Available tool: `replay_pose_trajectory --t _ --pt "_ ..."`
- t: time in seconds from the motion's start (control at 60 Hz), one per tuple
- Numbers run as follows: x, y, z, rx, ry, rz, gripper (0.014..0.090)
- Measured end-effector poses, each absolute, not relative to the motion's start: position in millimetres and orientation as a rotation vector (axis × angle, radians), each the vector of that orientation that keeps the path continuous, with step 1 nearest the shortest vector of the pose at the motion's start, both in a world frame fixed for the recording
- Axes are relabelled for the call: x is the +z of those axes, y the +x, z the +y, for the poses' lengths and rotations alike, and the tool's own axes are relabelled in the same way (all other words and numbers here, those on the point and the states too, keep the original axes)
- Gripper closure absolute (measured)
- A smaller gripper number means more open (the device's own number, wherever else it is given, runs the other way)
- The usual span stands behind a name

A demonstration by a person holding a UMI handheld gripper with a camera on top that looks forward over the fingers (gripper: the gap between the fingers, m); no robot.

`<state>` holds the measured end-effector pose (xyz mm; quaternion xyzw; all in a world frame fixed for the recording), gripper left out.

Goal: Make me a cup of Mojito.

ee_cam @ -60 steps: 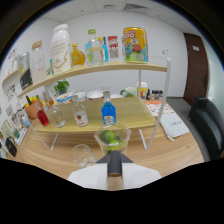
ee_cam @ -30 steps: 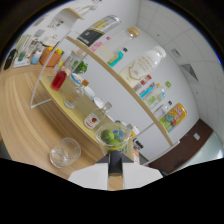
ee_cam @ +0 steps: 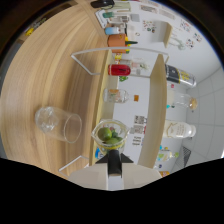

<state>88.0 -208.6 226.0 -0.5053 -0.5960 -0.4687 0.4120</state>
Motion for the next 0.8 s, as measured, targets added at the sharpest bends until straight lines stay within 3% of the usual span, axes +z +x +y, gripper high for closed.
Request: replay_pose_trajectory --t 0.25,0.4,0.567,0.8 --pt "215.8 90.9 -206.2 -1.233 -1.161 -1.624 0.0888" --pt "217.0 92.0 -205.1 -1.201 -1.185 -1.591 0.089" --pt "242.8 96.4 -211.3 -1.046 -1.33 -1.362 0.0889" --pt "305.8 133.3 -240.3 -0.547 -1.628 -0.629 0.0888"
